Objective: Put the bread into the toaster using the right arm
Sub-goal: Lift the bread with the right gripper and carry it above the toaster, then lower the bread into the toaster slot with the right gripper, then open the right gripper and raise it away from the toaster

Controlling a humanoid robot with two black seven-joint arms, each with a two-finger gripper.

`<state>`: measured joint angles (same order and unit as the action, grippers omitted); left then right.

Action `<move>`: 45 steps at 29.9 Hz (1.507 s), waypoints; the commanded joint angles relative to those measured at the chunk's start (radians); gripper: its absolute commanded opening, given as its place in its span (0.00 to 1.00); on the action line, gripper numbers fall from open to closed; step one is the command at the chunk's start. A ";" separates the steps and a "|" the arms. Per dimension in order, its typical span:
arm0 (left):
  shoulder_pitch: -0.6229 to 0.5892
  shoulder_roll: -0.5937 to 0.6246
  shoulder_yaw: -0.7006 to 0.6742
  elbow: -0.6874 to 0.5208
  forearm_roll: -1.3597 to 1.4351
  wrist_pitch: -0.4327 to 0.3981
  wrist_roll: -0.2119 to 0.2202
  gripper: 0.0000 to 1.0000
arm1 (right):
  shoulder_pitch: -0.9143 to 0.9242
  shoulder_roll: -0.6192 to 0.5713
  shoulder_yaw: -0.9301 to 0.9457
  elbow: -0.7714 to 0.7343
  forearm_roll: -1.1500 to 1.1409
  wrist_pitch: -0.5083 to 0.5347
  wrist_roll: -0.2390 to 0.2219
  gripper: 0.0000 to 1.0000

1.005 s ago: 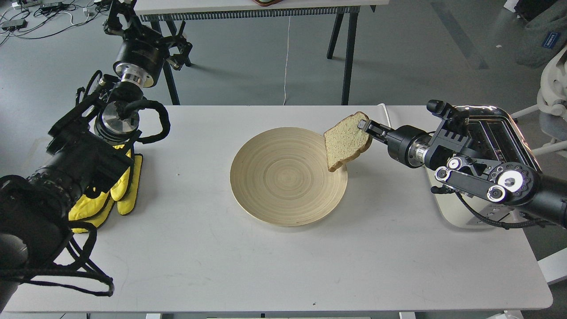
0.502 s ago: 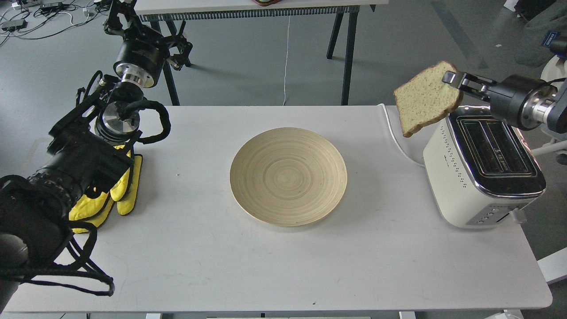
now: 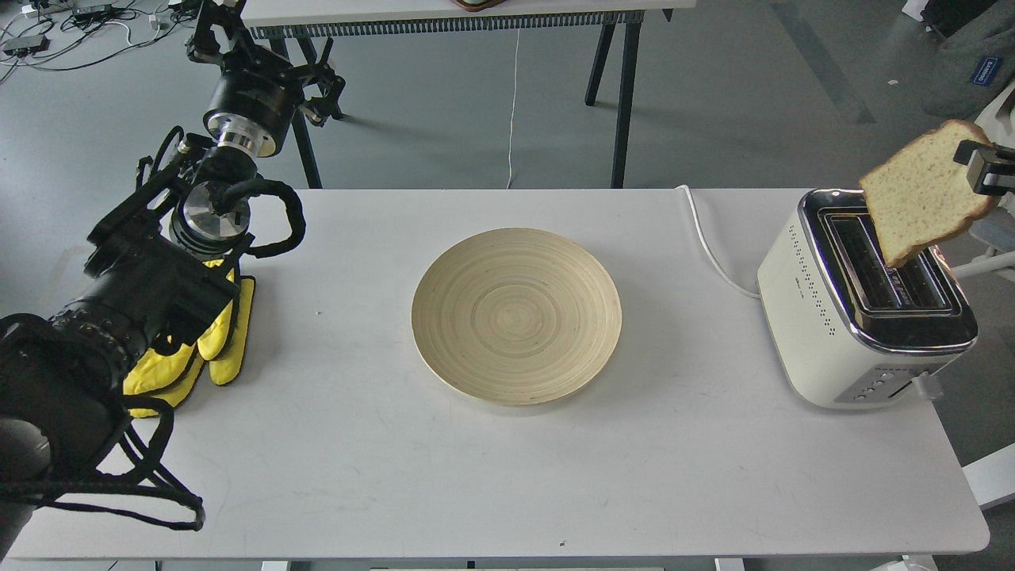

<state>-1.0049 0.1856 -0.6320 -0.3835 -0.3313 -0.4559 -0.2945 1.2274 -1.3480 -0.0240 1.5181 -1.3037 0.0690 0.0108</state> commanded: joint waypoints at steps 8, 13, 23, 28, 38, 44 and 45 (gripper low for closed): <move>0.000 0.000 0.000 0.000 0.000 -0.001 0.000 1.00 | -0.031 0.009 -0.004 0.022 0.023 -0.001 -0.020 0.05; 0.000 0.000 0.000 0.000 0.000 -0.001 0.000 1.00 | -0.066 0.020 -0.004 0.022 0.026 -0.003 -0.023 0.05; 0.000 -0.001 0.000 0.000 0.000 -0.001 0.000 1.00 | -0.111 0.058 -0.004 0.013 0.026 -0.008 -0.025 0.06; 0.000 -0.001 0.000 0.000 0.000 -0.001 0.000 1.00 | -0.121 0.093 0.001 -0.004 0.026 -0.021 -0.023 0.36; 0.000 -0.001 0.000 0.000 0.000 -0.001 0.000 1.00 | -0.121 0.110 0.050 -0.007 0.030 -0.023 -0.009 0.97; 0.000 -0.001 0.000 0.000 0.000 -0.001 -0.002 1.00 | -0.121 0.148 0.216 -0.013 0.278 -0.015 0.014 0.98; 0.000 -0.001 0.000 0.000 0.000 -0.001 0.000 1.00 | -0.121 0.165 0.234 -0.013 0.353 -0.015 0.018 0.99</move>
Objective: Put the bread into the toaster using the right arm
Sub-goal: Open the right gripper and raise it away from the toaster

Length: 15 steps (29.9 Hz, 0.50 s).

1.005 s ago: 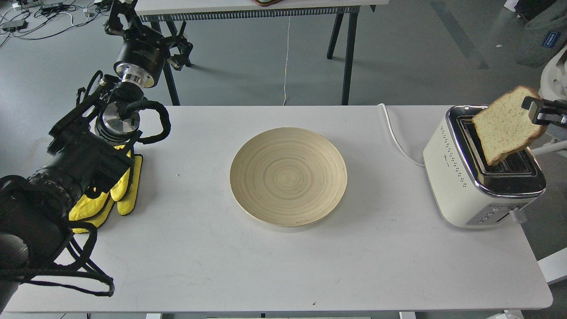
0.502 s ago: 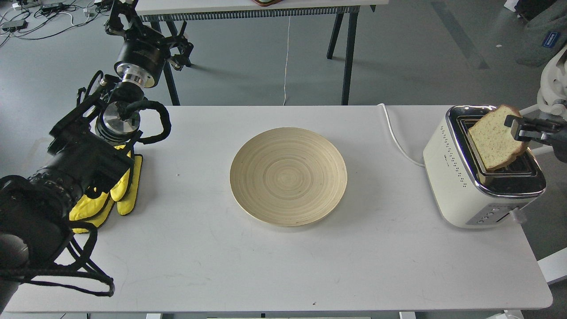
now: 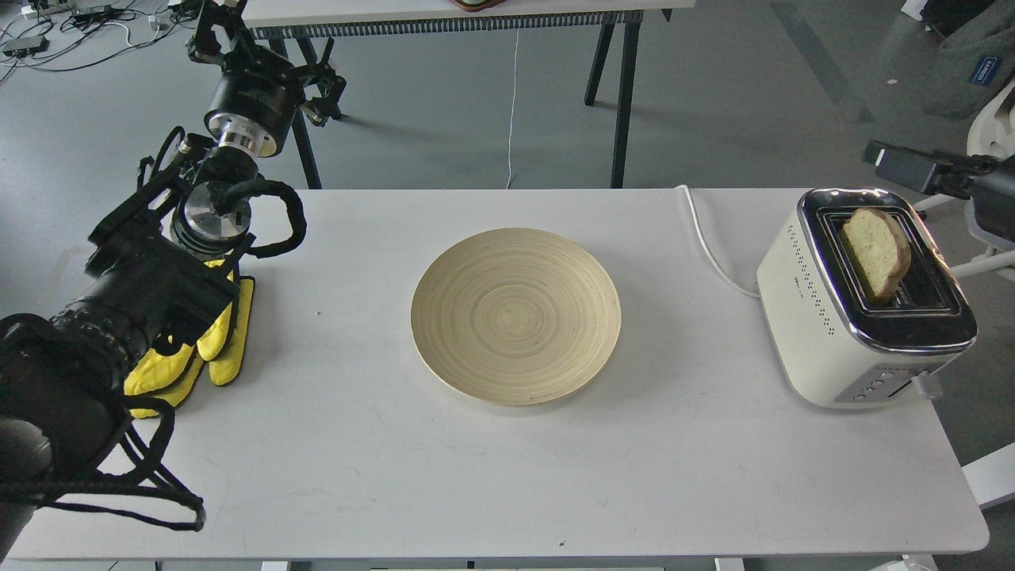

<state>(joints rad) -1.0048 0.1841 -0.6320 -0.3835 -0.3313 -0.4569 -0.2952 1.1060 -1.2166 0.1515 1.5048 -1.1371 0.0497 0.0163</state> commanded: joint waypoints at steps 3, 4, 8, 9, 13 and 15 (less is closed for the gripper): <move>0.000 0.000 0.000 0.000 0.000 0.000 0.001 1.00 | 0.000 0.090 0.112 -0.006 0.368 0.007 0.016 0.99; 0.000 0.000 0.000 0.000 0.000 0.000 0.001 1.00 | 0.000 0.109 0.125 -0.020 0.416 0.007 0.017 0.99; 0.000 0.000 0.000 0.000 0.000 0.000 0.001 1.00 | 0.000 0.222 0.180 -0.133 0.615 0.013 0.100 1.00; 0.000 0.000 0.000 0.000 0.000 0.000 0.001 1.00 | 0.000 0.247 0.183 -0.168 0.667 0.015 0.129 1.00; 0.000 0.002 0.000 0.000 0.000 0.000 0.001 1.00 | 0.000 0.350 0.195 -0.293 0.900 0.022 0.192 1.00; 0.002 0.002 0.000 0.000 0.000 0.000 -0.001 1.00 | -0.002 0.393 0.215 -0.352 0.986 0.024 0.194 1.00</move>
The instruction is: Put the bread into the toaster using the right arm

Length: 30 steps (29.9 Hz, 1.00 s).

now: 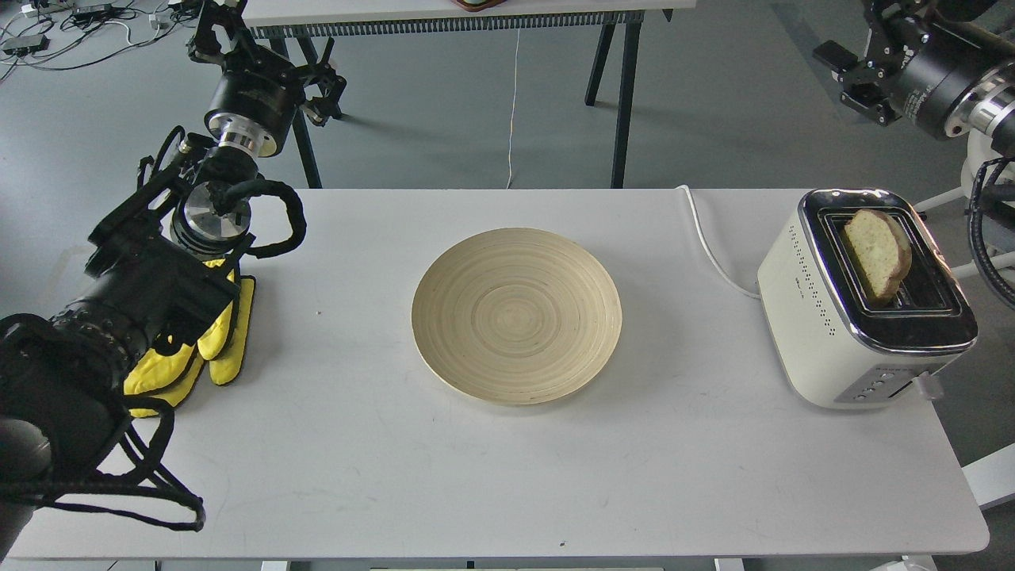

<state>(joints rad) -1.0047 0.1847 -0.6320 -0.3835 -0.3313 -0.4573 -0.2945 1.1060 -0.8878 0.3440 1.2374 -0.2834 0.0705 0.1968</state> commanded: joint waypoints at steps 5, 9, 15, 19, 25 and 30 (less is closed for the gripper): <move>0.002 0.001 0.000 0.000 0.000 0.000 0.000 1.00 | -0.017 0.194 0.082 -0.257 0.346 0.020 0.007 1.00; 0.002 0.001 0.000 0.000 0.000 0.000 0.000 1.00 | -0.081 0.266 0.173 -0.361 0.450 0.155 0.013 0.99; 0.000 0.001 0.000 0.000 0.000 0.000 0.000 1.00 | -0.282 0.404 0.463 -0.380 0.484 0.272 0.004 0.99; 0.000 0.001 -0.002 0.000 0.000 0.000 0.000 1.00 | -0.301 0.440 0.530 -0.391 0.484 0.279 0.006 0.99; 0.000 0.001 -0.008 0.000 0.000 0.002 0.000 1.00 | -0.301 0.504 0.553 -0.466 0.484 0.284 0.009 1.00; 0.000 0.001 -0.011 0.000 0.000 0.002 -0.002 1.00 | -0.293 0.507 0.556 -0.487 0.483 0.276 0.009 1.00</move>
<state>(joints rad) -1.0048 0.1857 -0.6410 -0.3835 -0.3314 -0.4557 -0.2957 0.8057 -0.3819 0.8993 0.7651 0.2002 0.3554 0.2084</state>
